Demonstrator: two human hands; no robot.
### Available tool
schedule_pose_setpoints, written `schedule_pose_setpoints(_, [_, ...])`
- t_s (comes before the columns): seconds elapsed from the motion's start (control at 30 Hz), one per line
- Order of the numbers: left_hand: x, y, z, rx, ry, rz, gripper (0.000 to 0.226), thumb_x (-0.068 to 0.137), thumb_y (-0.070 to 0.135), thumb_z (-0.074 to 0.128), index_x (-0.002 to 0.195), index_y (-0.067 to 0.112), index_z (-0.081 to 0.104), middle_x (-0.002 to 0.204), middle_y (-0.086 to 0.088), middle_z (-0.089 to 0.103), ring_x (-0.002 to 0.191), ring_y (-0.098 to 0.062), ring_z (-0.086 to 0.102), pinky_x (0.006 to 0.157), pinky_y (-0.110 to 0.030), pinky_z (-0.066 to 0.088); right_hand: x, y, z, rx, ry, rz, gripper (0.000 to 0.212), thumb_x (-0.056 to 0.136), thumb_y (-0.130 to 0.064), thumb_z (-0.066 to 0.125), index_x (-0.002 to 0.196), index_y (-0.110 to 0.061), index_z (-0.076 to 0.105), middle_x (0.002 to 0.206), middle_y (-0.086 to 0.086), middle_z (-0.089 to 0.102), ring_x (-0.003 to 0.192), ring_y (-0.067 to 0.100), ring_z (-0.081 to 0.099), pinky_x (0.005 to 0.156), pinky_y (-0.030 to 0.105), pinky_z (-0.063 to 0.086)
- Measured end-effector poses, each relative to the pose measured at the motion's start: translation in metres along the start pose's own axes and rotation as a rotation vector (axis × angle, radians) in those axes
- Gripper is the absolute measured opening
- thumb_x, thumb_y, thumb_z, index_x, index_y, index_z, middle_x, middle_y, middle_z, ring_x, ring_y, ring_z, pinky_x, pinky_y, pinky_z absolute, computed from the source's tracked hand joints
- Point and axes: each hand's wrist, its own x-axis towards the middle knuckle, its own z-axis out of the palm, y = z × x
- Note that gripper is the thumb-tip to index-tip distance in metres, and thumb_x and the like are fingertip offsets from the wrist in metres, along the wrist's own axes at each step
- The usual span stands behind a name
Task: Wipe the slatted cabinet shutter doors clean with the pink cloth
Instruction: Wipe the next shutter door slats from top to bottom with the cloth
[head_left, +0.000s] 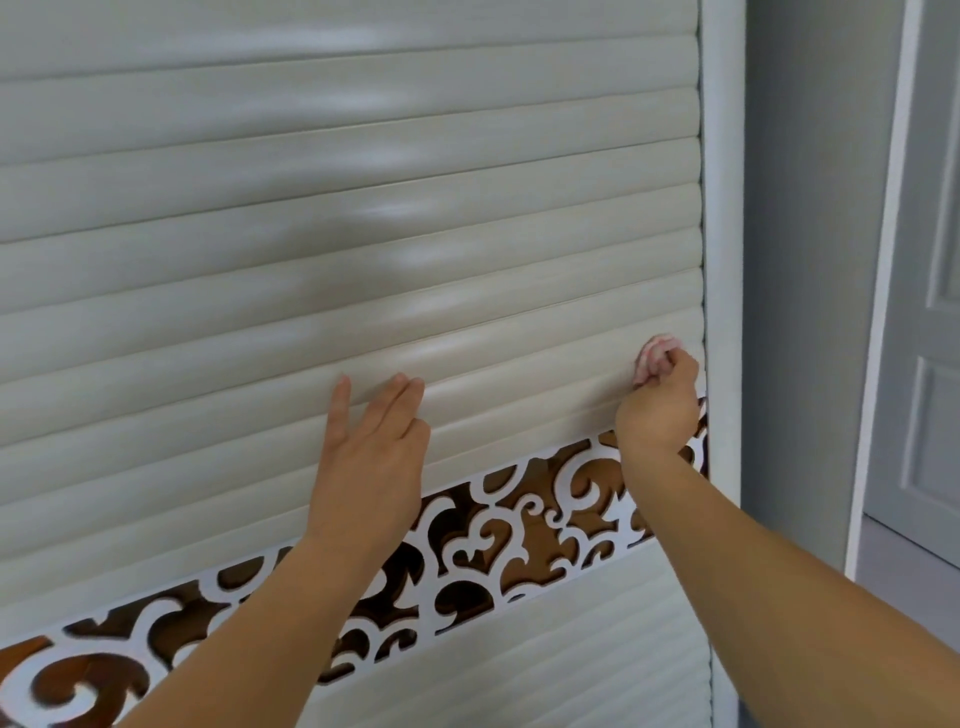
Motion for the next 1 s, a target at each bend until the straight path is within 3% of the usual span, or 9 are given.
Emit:
schedule_pose_setpoints(0.1, [0.001,-0.002,0.001,0.017,0.001,0.009,0.017,0.061,-0.006,0.063,0.073,0.007,0.064,0.123,-0.017,0.059,0.122,-0.03,0.051,0.105,-0.058,0.013,-0.038,-0.012,0.013,-0.135,-0.071,-0.17,0.031,0.095,-0.014,0.044,0.075,-0.039,0.047,0.069,-0.009,0.046,0.061,0.01,0.043,0.073,0.017,0.039])
schedule_pose_setpoints(0.17, [0.002,-0.002,0.002,0.018,0.019,0.011,0.017,0.062,-0.007,0.063,0.073,0.006,0.064,0.122,-0.018,0.06,0.121,-0.03,0.051,0.106,-0.058,0.013,-0.074,-0.02,0.017,-0.03,-0.096,-0.26,0.033,0.099,-0.023,0.044,0.067,-0.019,0.05,0.067,0.001,0.045,0.066,0.018,0.043,0.083,0.033,0.038])
schedule_pose_setpoints(0.3, [0.001,-0.003,0.004,0.038,0.056,0.008,0.023,0.07,-0.004,0.042,0.072,0.005,0.063,0.121,-0.017,0.06,0.121,-0.029,0.052,0.109,-0.057,0.011,-0.133,0.0,0.03,0.132,-0.35,-0.354,0.028,0.099,-0.033,0.044,0.089,-0.014,0.061,0.093,0.002,0.062,0.092,0.014,0.057,0.099,0.033,0.041])
schedule_pose_setpoints(0.37, [0.0,-0.004,0.003,0.051,0.06,0.018,0.018,0.069,-0.005,0.049,0.073,0.005,0.063,0.122,-0.017,0.06,0.121,-0.028,0.052,0.109,-0.057,0.009,-0.139,0.008,0.027,0.127,-0.425,-0.287,0.031,0.094,-0.007,0.049,0.116,-0.025,0.061,0.127,-0.007,0.058,0.113,0.003,0.049,0.105,0.03,0.038])
schedule_pose_setpoints(0.43, [0.0,-0.003,0.001,0.056,0.052,0.018,0.016,0.063,-0.006,0.058,0.073,0.005,0.064,0.123,-0.017,0.06,0.121,-0.029,0.052,0.108,-0.058,0.01,-0.121,0.017,0.022,0.182,-0.511,-0.207,0.044,0.09,0.003,0.054,0.125,-0.024,0.059,0.127,-0.009,0.058,0.105,-0.002,0.05,0.095,0.02,0.044])
schedule_pose_setpoints(0.57, [-0.001,0.0,0.002,0.044,0.053,0.008,0.017,0.062,-0.008,0.061,0.072,0.005,0.063,0.123,-0.018,0.059,0.122,-0.03,0.051,0.107,-0.06,0.012,-0.079,0.017,0.0,0.122,-0.372,-0.097,0.025,0.098,-0.039,0.044,0.111,-0.03,0.063,0.09,-0.022,0.061,0.073,-0.012,0.056,0.065,0.002,0.043])
schedule_pose_setpoints(0.77, [-0.001,0.001,0.005,0.038,0.07,0.005,0.018,0.059,-0.009,0.057,0.068,0.006,0.062,0.122,-0.018,0.06,0.121,-0.031,0.052,0.107,-0.059,0.012,-0.019,0.013,-0.002,-0.045,-0.006,-0.104,0.013,0.096,-0.019,0.05,0.094,-0.026,0.061,0.074,-0.009,0.051,0.076,0.011,0.049,0.073,0.016,0.041])
schedule_pose_setpoints(0.9, [0.001,0.003,0.002,0.031,0.067,-0.009,0.019,0.057,-0.009,0.061,0.067,0.007,0.062,0.119,-0.018,0.062,0.119,-0.031,0.054,0.107,-0.059,0.012,-0.046,-0.004,0.012,-0.095,-0.149,-0.311,0.032,0.094,-0.005,0.045,0.105,-0.036,0.042,0.096,-0.01,0.054,0.085,0.008,0.05,0.071,0.016,0.041])
schedule_pose_setpoints(1.0, [0.004,0.004,0.001,0.03,0.073,-0.016,0.02,0.058,-0.01,0.059,0.067,0.007,0.062,0.115,-0.018,0.064,0.116,-0.03,0.056,0.108,-0.059,0.012,-0.05,0.014,0.015,-0.203,-0.3,-0.513,0.031,0.098,-0.011,0.038,0.113,-0.039,0.041,0.112,-0.014,0.049,0.101,0.001,0.046,0.093,0.023,0.042])
